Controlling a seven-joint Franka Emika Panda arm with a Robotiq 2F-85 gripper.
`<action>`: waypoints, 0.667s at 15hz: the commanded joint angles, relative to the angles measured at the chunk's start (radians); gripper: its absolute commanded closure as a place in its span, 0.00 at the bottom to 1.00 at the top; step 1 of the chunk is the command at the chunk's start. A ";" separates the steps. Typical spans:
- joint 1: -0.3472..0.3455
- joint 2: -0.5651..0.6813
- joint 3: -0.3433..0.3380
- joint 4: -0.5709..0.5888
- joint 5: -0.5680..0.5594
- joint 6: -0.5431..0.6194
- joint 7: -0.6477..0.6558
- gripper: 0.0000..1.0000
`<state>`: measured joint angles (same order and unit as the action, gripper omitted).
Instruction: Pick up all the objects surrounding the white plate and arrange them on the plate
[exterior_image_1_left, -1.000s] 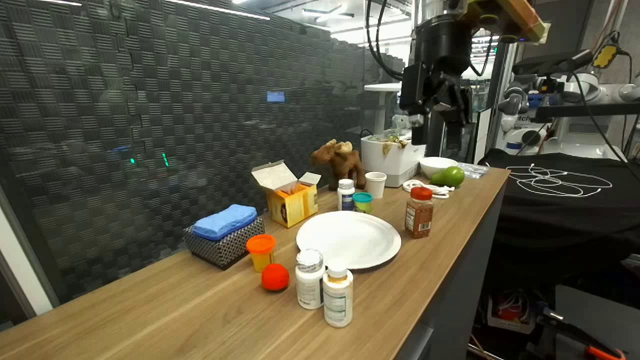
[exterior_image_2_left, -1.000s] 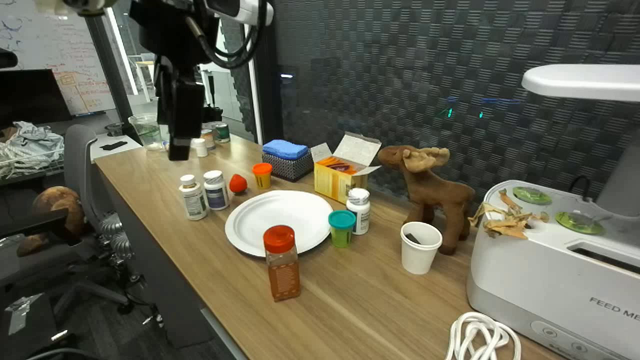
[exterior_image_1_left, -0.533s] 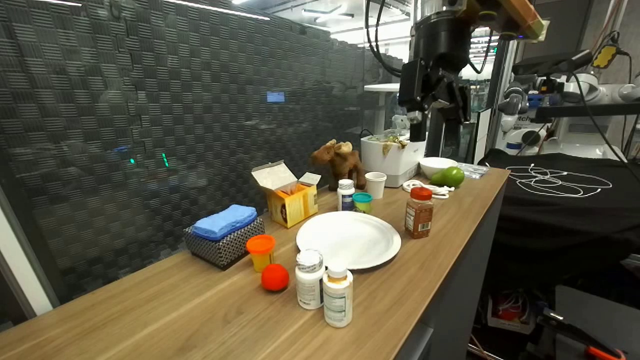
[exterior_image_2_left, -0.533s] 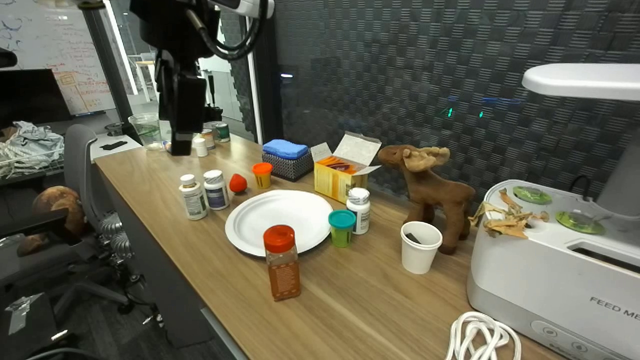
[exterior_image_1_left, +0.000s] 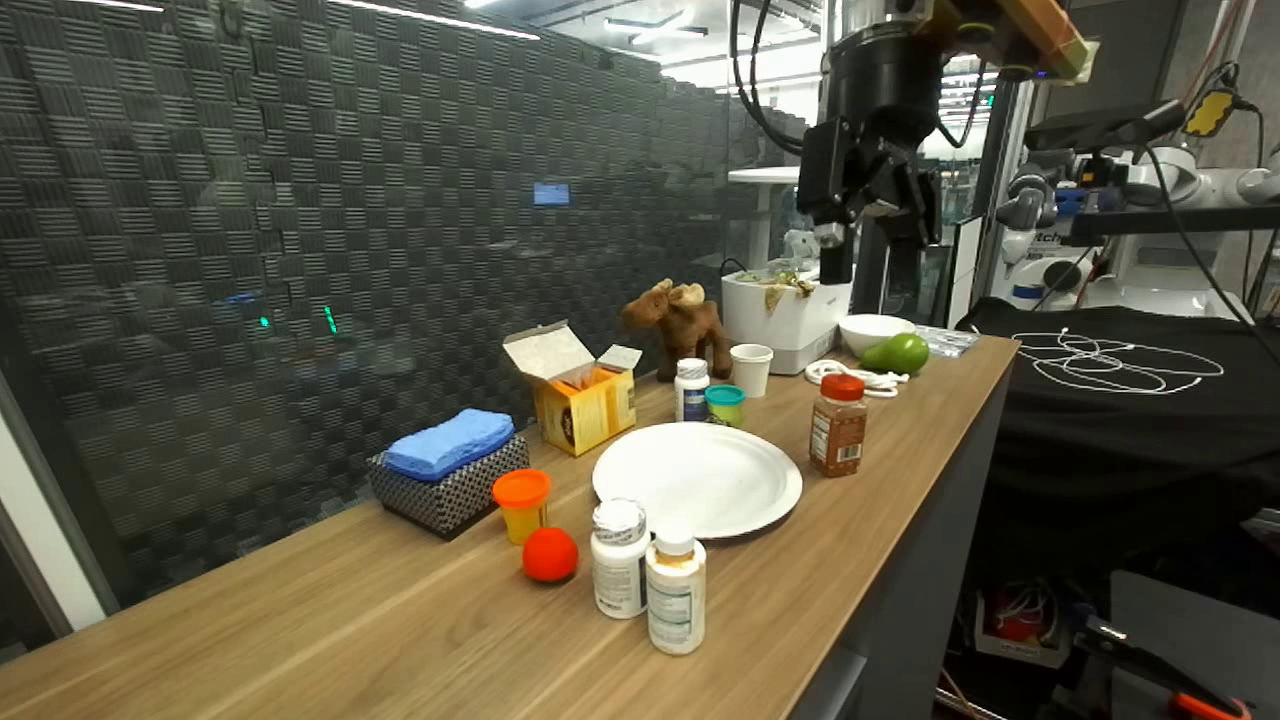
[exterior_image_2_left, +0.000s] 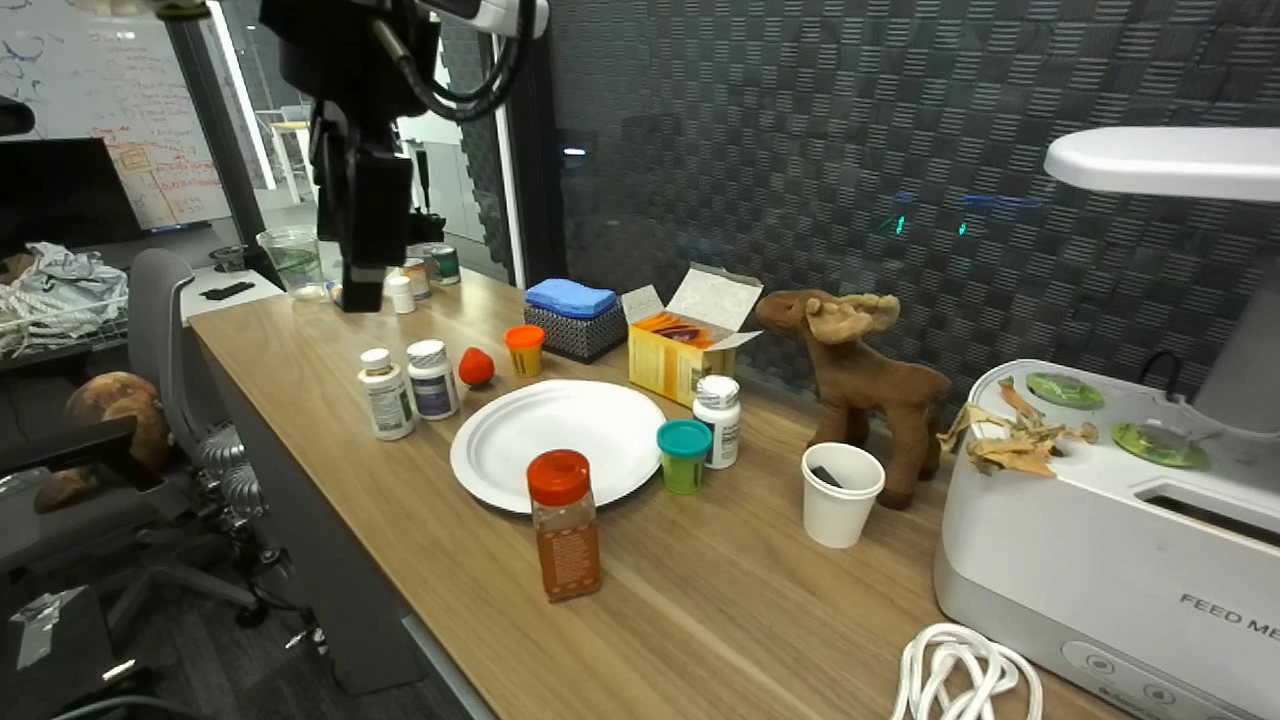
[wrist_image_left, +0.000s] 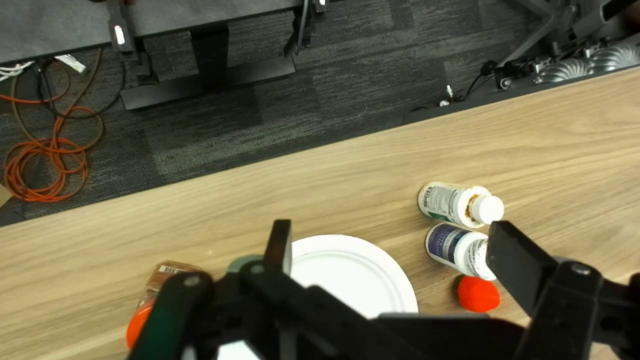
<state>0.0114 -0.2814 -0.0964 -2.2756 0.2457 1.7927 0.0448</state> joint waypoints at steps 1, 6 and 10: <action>-0.021 0.038 0.014 0.033 0.010 -0.007 -0.008 0.00; -0.034 0.167 0.012 0.142 -0.029 0.018 -0.029 0.00; -0.039 0.264 0.021 0.190 -0.102 0.173 -0.035 0.00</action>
<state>-0.0138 -0.0932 -0.0938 -2.1468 0.1915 1.8711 0.0231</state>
